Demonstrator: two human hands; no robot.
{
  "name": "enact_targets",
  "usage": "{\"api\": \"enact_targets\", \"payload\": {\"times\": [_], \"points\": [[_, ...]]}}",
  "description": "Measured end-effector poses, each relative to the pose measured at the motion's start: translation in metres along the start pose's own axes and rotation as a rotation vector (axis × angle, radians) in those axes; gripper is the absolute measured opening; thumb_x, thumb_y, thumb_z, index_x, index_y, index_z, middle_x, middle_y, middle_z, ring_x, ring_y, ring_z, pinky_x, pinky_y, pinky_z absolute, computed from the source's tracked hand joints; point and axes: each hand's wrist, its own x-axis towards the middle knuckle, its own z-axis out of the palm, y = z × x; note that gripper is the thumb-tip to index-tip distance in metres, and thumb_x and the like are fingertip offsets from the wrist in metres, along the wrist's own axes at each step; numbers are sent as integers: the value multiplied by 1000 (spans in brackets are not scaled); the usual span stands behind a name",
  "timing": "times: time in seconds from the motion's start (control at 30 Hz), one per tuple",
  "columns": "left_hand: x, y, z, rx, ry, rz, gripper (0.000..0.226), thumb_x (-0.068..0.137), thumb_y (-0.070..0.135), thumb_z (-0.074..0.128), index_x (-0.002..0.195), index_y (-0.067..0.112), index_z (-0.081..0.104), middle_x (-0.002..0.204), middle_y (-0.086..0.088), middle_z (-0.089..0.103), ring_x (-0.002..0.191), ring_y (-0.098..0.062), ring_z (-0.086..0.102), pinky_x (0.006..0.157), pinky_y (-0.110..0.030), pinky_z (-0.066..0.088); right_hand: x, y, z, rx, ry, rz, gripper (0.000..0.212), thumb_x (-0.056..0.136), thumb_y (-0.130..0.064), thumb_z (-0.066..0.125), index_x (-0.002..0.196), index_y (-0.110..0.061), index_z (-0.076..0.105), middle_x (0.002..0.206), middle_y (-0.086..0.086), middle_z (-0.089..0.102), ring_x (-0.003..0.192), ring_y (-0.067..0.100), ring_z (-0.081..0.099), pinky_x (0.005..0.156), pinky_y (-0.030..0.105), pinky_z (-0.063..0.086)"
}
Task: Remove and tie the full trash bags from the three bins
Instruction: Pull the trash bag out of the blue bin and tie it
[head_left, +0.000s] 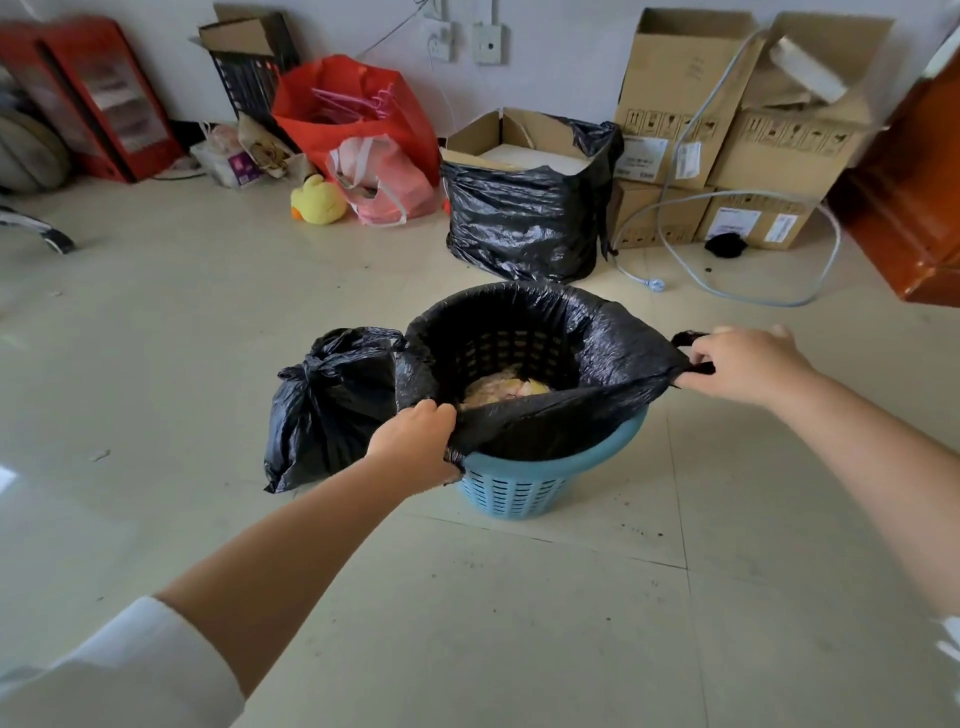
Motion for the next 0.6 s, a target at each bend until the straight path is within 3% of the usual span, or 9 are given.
{"api": "enact_targets", "payload": {"times": [0.1, 0.17, 0.27, 0.33, 0.43, 0.5, 0.6], "points": [[-2, 2, 3, 59, 66, -21, 35, 89, 20, 54, 121, 11, 45, 119, -8, 51, 110, -28, 53, 77, -32, 43, 4, 0, 3, -28, -47, -8, 43, 84, -54, 50, 111, -21, 57, 117, 3, 57, 112, 26, 53, 98, 39, 34], [-2, 4, 6, 87, 94, -18, 31, 89, 14, 50, 119, 11, 45, 116, -9, 53, 109, -28, 53, 73, -32, 40, 7, 0, 4, 43, -106, 9, 44, 84, -51, 52, 114, -19, 57, 118, 4, 60, 112, 26, 54, 93, 35, 38], [1, 4, 8, 106, 93, 16, 26, 88, 7, 45, 114, 8, 46, 108, -11, 61, 103, -30, 56, 67, -32, 36, 8, 2, 5, 218, -207, 25, 38, 85, -40, 58, 108, -10, 63, 97, 7, 66, 91, 25, 55, 67, 28, 39], [3, 2, 7, 121, 93, 47, 24, 89, 5, 43, 112, 8, 48, 108, -11, 62, 103, -30, 56, 67, -32, 36, 6, 3, 6, 287, -224, 40, 30, 85, -27, 59, 109, -9, 62, 75, 0, 56, 84, 22, 50, 57, 21, 34], [5, -5, 3, 126, 60, 94, 20, 91, 9, 42, 108, 13, 52, 108, -8, 58, 106, -28, 56, 73, -32, 41, 9, 4, 11, 384, -162, 58, 29, 85, -7, 51, 111, -5, 62, 94, 9, 62, 93, 26, 53, 67, 26, 38], [6, -11, -2, 111, 15, 116, 12, 92, 11, 41, 90, 19, 50, 94, -2, 48, 103, -26, 54, 75, -33, 42, 10, 2, 12, 480, -72, 91, 29, 85, 0, 45, 106, -3, 65, 113, 16, 64, 106, 30, 54, 80, 25, 37], [9, -20, -4, -22, 56, 105, 13, 91, 12, 46, 81, 21, 48, 85, 3, 40, 89, -24, 50, 76, -34, 44, 15, -2, 10, 580, 57, 126, 31, 87, 3, 41, 102, 3, 67, 118, 19, 62, 112, 33, 51, 82, 26, 36]]}}
